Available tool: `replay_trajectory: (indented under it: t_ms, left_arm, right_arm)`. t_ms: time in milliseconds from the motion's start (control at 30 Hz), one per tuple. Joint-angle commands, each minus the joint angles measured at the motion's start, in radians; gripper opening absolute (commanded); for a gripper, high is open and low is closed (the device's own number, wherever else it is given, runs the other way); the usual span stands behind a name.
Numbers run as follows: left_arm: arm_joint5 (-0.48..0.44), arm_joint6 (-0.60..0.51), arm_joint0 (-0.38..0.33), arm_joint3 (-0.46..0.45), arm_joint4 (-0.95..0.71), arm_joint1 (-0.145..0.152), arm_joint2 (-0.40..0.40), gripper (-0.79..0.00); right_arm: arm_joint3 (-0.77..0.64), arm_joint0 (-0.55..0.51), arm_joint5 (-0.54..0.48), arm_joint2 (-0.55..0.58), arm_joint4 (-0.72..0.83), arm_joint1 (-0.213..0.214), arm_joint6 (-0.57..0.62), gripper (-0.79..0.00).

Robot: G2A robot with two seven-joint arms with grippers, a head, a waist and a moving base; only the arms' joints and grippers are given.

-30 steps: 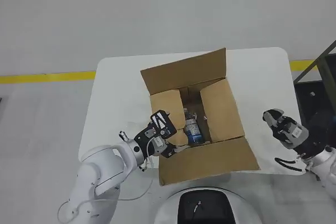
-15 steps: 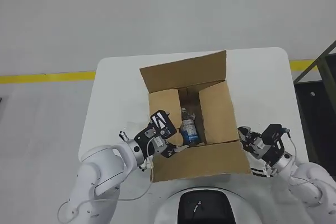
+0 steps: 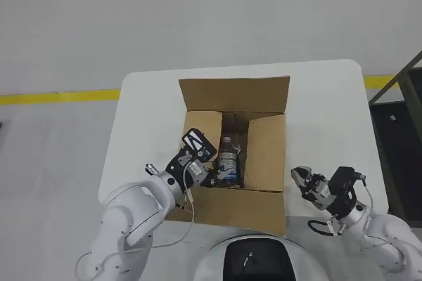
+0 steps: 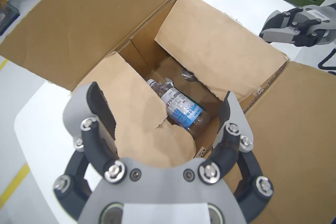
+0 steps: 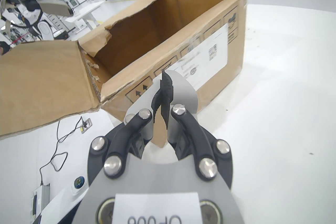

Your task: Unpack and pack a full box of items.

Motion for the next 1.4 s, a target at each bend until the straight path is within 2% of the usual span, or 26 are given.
replay_trajectory:
  t_ms: [0,200,433,600,767,1033,1200,1233,1267,1300,1333,1367]
  left_arm:
    - [-0.002,0.0,0.0,0.0,0.0,0.0,-0.001,0.0]
    - [-0.002,0.0,0.0,0.0,0.0,0.0,-0.001,0.0]
    - [0.01,0.007,0.006,0.002,0.022,0.0,0.007,0.0]
    - [0.084,-0.055,-0.054,0.018,0.071,-0.01,0.089,0.0]
    - [0.172,-0.177,-0.156,0.095,0.11,-0.028,0.194,0.0]
    - [0.295,-0.338,-0.282,0.243,0.393,-0.063,0.378,0.0]
    - [0.352,-0.404,-0.312,0.299,0.522,-0.084,0.447,0.0]
    - [0.359,-0.411,-0.315,0.302,0.54,-0.088,0.455,-0.018]
    - [0.363,-0.416,-0.315,0.304,0.548,-0.091,0.46,-0.135]
    - [0.369,-0.42,-0.315,0.307,0.554,-0.094,0.461,-0.286]
    - [0.371,-0.43,-0.317,0.308,0.576,-0.096,0.463,-0.351]
    - [0.372,-0.435,-0.316,0.307,0.596,-0.098,0.467,-0.48]
  right_arm:
    - [-0.023,-0.012,-0.007,0.033,0.018,0.002,-0.016,-0.785]
    - [-0.119,-0.05,-0.02,0.123,0.024,0.006,-0.037,-0.785]
    - [-0.155,-0.078,-0.057,0.157,0.005,0.007,-0.042,-0.785]
    - [-0.121,-0.081,-0.096,0.167,0.046,0.005,-0.05,-0.785]
    - [-0.096,-0.089,-0.122,0.195,0.066,0.005,-0.056,-0.785]
    - [-0.079,-0.101,-0.151,0.226,0.084,0.004,-0.055,-0.785]
    - [-0.074,-0.103,-0.161,0.236,0.089,0.002,-0.046,-0.785]
    - [-0.074,-0.103,-0.163,0.237,0.09,0.002,-0.044,-0.785]
    - [-0.073,-0.103,-0.165,0.238,0.091,0.002,-0.042,-0.785]
    - [-0.073,-0.102,-0.167,0.238,0.091,0.001,-0.04,-0.785]
    - [-0.073,-0.101,-0.168,0.238,0.092,0.001,-0.038,-0.785]
    - [-0.073,-0.099,-0.17,0.236,0.092,0.001,-0.034,-0.785]
